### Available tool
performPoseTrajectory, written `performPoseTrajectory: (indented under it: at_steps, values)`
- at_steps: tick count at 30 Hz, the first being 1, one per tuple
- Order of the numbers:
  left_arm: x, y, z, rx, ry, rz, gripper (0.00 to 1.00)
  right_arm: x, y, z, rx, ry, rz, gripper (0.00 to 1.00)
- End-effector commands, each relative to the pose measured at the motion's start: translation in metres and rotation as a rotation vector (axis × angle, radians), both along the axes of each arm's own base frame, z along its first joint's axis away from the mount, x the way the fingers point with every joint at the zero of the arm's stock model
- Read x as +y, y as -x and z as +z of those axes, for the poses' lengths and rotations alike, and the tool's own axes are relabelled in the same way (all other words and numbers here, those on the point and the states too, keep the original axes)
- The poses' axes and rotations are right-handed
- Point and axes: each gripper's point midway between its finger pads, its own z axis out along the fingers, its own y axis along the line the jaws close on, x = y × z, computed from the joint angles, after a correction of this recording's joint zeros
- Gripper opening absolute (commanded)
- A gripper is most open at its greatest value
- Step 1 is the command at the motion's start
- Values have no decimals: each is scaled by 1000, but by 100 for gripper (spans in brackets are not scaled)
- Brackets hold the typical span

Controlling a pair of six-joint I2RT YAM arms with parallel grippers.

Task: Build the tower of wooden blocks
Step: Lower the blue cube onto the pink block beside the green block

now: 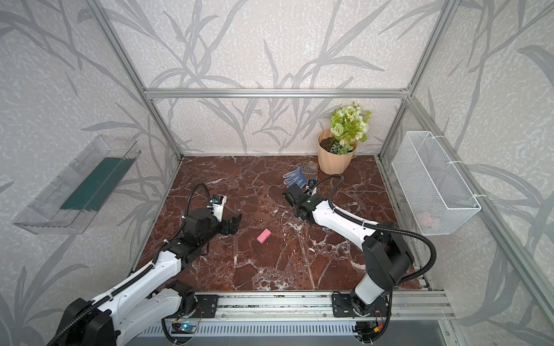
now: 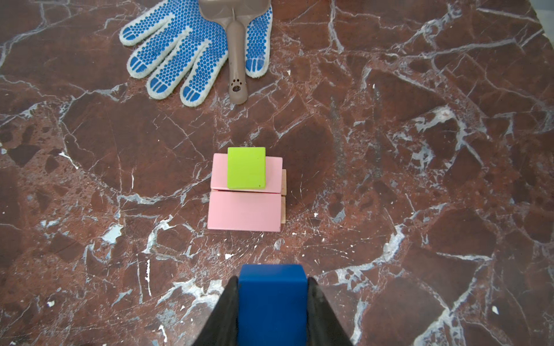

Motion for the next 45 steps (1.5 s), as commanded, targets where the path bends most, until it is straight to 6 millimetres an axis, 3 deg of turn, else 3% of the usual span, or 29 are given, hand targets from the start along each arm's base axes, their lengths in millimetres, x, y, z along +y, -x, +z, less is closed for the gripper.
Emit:
performPoseTrajectory:
  at_steps: [1, 14, 45]
  values:
    - [-2, -2, 4, -15, -7, -19, 99, -4, -3, -2, 18, 11, 5, 8]
    - [-3, -4, 3, -14, -12, -22, 99, 5, -28, -20, 73, 32, 0, 8]
    - [-5, -3, 4, -14, -9, -37, 99, 8, -41, -45, 104, 15, -33, 7]
